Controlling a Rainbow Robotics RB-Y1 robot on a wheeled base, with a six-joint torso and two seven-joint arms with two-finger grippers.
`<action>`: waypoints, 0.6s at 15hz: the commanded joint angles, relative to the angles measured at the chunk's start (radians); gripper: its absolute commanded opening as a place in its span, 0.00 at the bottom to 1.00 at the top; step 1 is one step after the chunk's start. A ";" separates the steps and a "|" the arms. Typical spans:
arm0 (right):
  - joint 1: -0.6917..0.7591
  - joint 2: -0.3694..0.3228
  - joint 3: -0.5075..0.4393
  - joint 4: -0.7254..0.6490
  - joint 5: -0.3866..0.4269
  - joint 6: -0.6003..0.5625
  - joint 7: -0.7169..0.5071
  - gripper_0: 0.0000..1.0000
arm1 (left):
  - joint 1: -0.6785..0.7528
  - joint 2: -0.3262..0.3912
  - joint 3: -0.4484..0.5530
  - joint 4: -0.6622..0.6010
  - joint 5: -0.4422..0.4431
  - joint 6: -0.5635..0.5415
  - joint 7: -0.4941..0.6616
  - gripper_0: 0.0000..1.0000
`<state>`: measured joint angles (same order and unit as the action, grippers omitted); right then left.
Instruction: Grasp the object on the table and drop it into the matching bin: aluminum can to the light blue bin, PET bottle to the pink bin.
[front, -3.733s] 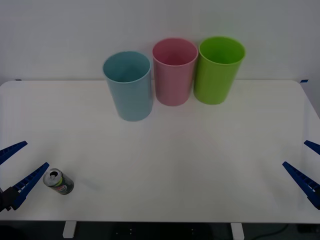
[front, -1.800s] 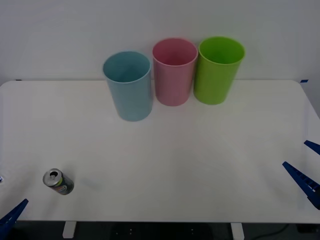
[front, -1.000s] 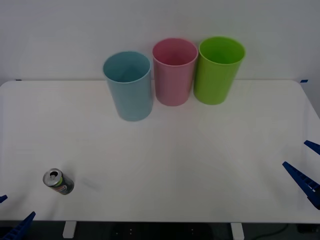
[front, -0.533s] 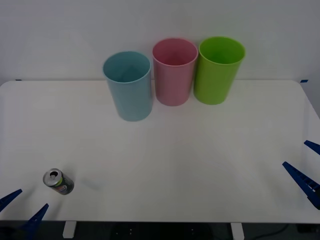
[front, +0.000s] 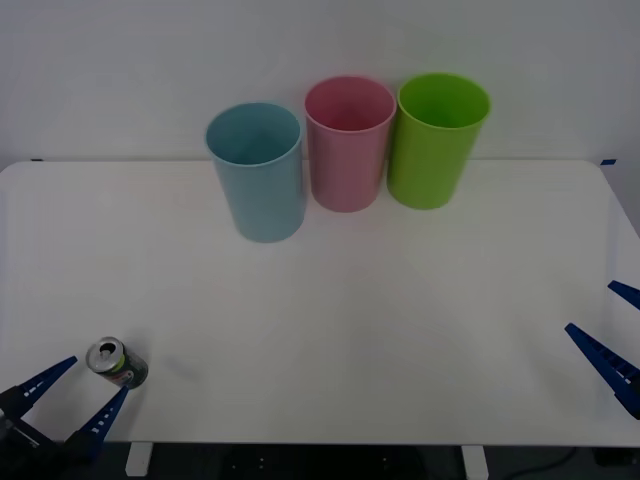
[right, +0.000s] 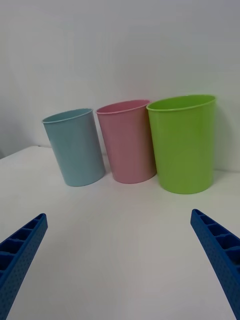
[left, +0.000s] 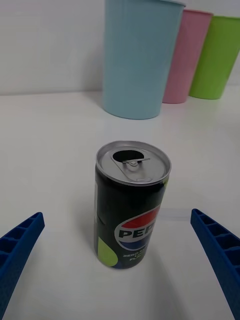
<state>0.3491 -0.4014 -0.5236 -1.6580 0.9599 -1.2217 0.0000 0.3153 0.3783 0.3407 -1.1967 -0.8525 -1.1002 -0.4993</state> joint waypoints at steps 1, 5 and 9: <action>0.000 0.000 0.000 0.000 0.000 0.000 0.000 1.00 | -0.028 -0.016 -0.002 0.022 0.001 0.000 -0.071 1.00; 0.000 0.000 0.000 0.000 0.000 0.000 0.000 1.00 | -0.085 -0.015 -0.009 0.091 -0.002 0.000 -0.088 1.00; 0.000 0.000 0.000 0.000 0.000 0.000 0.000 1.00 | -0.116 -0.016 -0.022 0.115 -0.010 0.002 -0.091 1.00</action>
<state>0.3491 -0.4014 -0.5236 -1.6580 0.9599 -1.2217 0.0000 0.2034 0.3621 0.3217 -1.0844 -0.8616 -1.0993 -0.5906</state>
